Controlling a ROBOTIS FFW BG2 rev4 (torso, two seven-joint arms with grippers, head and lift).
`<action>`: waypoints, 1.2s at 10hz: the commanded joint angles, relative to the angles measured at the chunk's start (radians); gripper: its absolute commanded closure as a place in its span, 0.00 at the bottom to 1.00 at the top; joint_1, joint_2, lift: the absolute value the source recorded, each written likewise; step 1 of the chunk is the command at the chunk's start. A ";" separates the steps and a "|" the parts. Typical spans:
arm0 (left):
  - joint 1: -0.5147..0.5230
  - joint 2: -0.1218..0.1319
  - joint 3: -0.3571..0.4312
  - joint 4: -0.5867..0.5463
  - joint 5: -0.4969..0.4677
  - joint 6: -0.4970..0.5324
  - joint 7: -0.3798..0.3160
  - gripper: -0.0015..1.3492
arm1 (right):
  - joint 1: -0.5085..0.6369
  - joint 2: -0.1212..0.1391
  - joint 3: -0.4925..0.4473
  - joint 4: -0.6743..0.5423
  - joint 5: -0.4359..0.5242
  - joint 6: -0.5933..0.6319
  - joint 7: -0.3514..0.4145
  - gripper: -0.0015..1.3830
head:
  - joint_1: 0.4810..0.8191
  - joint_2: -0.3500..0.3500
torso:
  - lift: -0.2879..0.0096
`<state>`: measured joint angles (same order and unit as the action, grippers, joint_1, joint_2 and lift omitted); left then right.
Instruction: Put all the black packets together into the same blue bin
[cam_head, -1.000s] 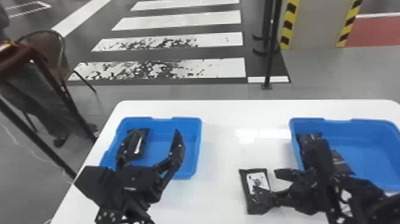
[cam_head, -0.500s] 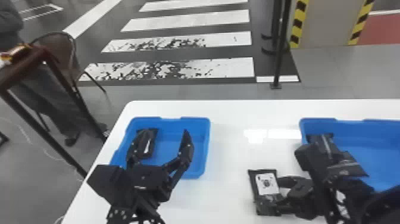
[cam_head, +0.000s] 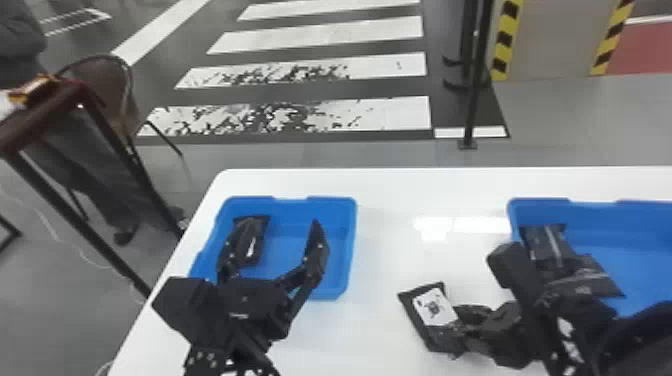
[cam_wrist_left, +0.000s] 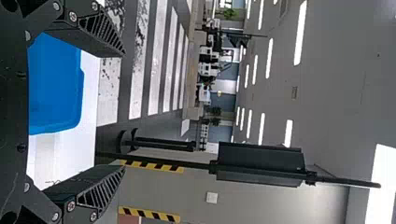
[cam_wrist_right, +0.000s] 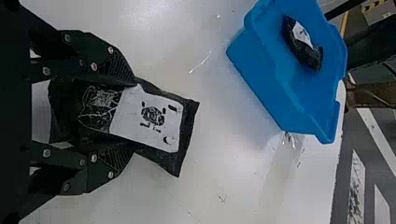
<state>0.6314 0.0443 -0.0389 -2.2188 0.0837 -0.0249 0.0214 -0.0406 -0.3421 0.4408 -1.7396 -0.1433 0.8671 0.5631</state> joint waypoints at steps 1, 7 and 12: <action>0.002 -0.001 0.003 0.001 0.000 -0.002 -0.001 0.14 | 0.004 0.000 -0.002 -0.004 0.006 0.004 0.000 0.78 | 0.63 0.80 | 0.60; 0.004 -0.004 0.011 0.006 -0.002 -0.022 -0.003 0.14 | 0.207 0.028 -0.223 -0.262 0.036 -0.219 -0.068 0.79 | 0.63 0.79 | 0.60; 0.007 -0.004 0.013 0.006 -0.006 -0.024 -0.008 0.14 | 0.389 0.114 -0.606 -0.439 0.177 -0.165 -0.153 0.79 | 0.63 0.48 | 0.60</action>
<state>0.6388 0.0399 -0.0251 -2.2125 0.0783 -0.0501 0.0138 0.3439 -0.2315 -0.1355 -2.1773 0.0181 0.6948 0.4093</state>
